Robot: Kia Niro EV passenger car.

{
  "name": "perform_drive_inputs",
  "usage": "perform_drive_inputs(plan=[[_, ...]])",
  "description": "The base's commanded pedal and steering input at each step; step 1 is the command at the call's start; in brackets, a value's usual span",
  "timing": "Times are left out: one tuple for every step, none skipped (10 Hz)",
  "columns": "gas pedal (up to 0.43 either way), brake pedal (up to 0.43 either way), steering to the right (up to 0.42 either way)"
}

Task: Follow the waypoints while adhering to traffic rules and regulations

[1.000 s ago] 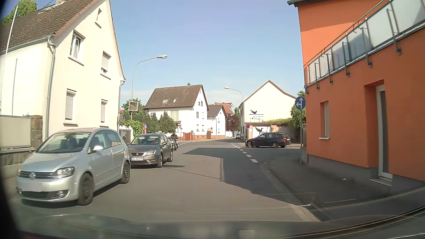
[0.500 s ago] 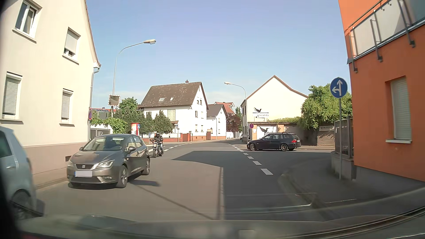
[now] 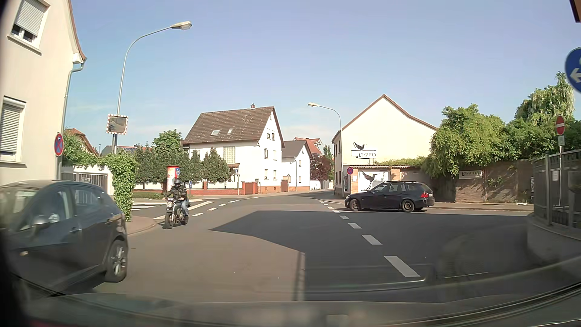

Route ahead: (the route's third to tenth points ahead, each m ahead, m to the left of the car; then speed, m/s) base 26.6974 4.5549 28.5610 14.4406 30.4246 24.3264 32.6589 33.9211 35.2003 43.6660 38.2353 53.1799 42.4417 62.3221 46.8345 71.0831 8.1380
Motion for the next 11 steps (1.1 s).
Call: perform_drive_inputs(plan=[[0.000, 0.037, -0.009], [0.000, 0.037, -0.014], [0.000, 0.037, -0.014], [0.000, 0.043, -0.015], [0.000, 0.055, -0.014], [0.000, 0.061, -0.014], [0.000, 0.079, -0.012], [0.000, 0.091, -0.012], [0.000, 0.098, -0.012], [0.000, 0.110, -0.012], [0.000, 0.122, -0.011]])
